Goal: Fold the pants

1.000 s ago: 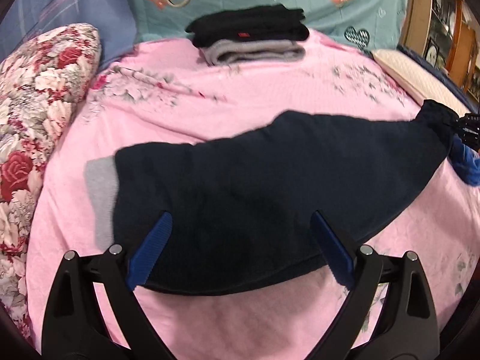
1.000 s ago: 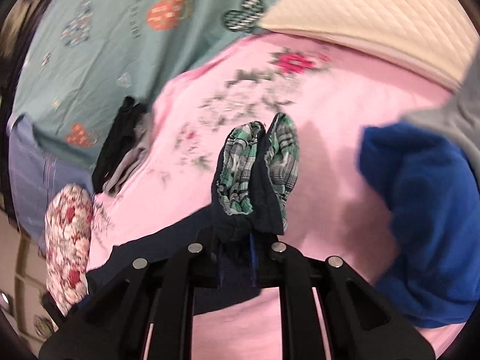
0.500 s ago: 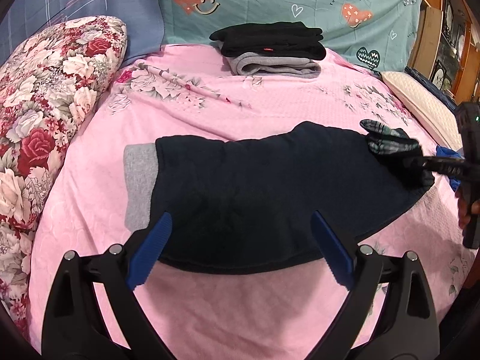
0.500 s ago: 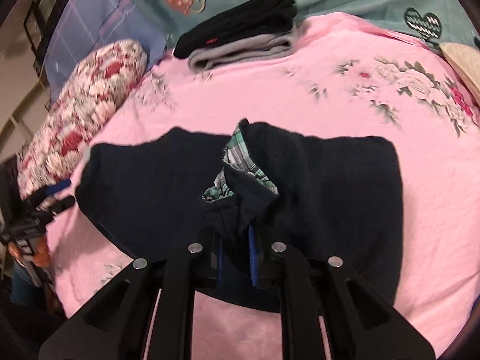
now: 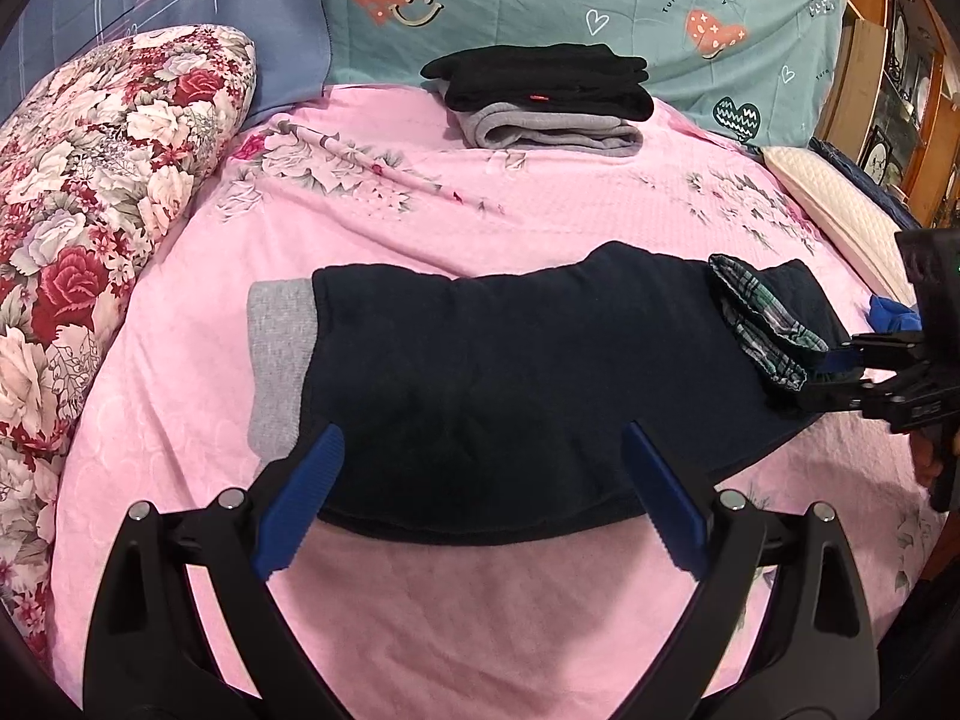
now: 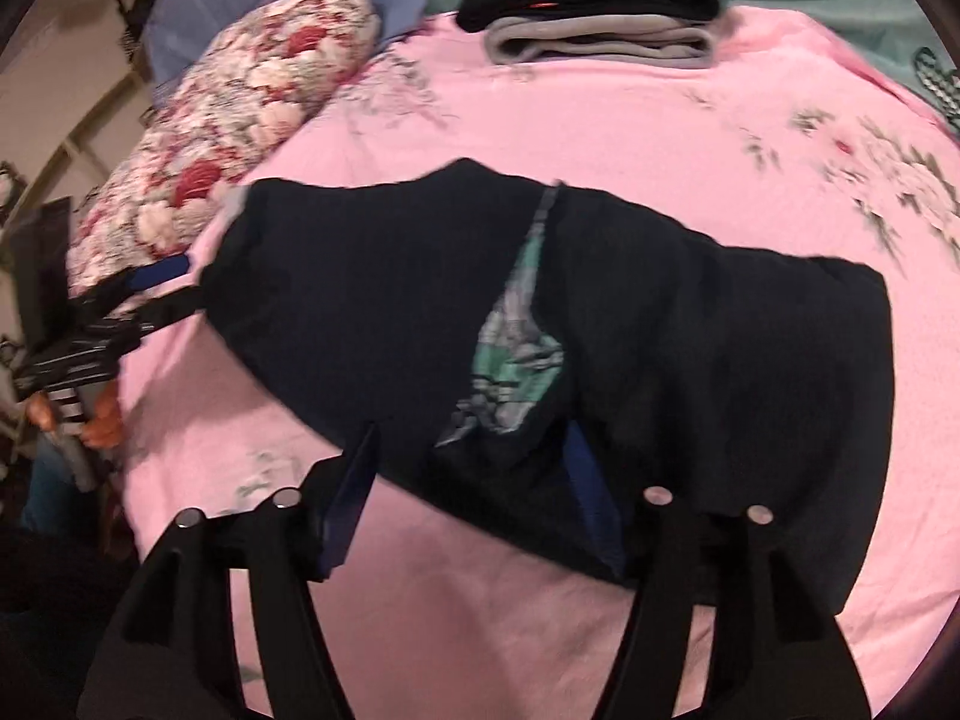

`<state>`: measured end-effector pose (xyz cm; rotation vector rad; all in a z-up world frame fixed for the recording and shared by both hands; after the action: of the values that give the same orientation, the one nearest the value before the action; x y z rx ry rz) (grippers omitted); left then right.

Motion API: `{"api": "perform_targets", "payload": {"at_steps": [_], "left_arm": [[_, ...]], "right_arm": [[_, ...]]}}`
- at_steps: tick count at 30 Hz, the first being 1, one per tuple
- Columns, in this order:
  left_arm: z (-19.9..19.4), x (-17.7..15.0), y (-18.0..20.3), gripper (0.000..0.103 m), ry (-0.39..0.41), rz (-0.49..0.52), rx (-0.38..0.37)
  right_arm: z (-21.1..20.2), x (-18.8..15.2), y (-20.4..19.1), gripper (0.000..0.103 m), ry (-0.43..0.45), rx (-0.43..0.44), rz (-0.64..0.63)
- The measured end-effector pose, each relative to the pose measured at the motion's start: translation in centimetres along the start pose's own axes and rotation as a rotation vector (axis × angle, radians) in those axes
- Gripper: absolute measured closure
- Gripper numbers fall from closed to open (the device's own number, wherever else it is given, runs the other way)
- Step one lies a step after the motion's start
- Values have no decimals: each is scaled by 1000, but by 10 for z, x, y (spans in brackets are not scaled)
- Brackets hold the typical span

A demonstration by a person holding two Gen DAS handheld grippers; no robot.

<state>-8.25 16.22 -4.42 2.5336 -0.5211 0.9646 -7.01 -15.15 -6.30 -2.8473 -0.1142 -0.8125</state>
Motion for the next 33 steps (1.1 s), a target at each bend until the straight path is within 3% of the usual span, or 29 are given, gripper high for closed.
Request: {"api": "perform_targets", "payload": {"at_steps": [4, 5, 8, 10, 12, 14, 17, 21, 25, 27, 30, 33], "left_arm": [[0, 10, 5, 8, 15, -23, -25], [2, 16, 9, 8, 20, -27, -38], [10, 36, 34, 8, 27, -4, -86], [19, 52, 61, 8, 26, 34, -122], [29, 65, 85, 8, 17, 66, -150], [42, 78, 110, 8, 3, 100, -179], [61, 90, 145, 8, -11, 145, -221], [95, 87, 178, 8, -73, 194, -235], [117, 70, 185, 8, -144, 224, -212], [130, 61, 176, 8, -198, 208, -167], [142, 49, 154, 8, -264, 143, -134], [123, 45, 135, 8, -226, 87, -169]], "right_arm": [[-13, 20, 17, 28, 151, 69, 100], [-3, 21, 21, 27, 131, 89, 137], [44, 3, 15, 26, -47, 184, 188], [33, 0, 10, 26, 8, 162, 104], [9, 1, 30, 27, 41, 209, 157], [-17, 3, 65, 27, 116, 167, 232], [-44, 3, 118, 27, 194, 36, 342], [-47, 8, 166, 27, 224, 85, 484], [-17, 16, 181, 27, 168, 181, 514], [4, 16, 185, 27, 119, 100, 505], [-4, 16, 181, 27, 141, 86, 466], [-18, 14, 165, 26, 166, 2, 390]]}}
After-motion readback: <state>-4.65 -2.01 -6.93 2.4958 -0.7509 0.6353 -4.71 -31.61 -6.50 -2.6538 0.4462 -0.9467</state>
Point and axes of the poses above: each gripper's, at about its wrist camera, not at the fingertips, and z roughly the way its jaws point, y to its right, x to its top, the point moved 2 cm from there along z, roughly the way its jaws point, and after that the axes turned 10 degrees about -x, right-handed, at the moved point
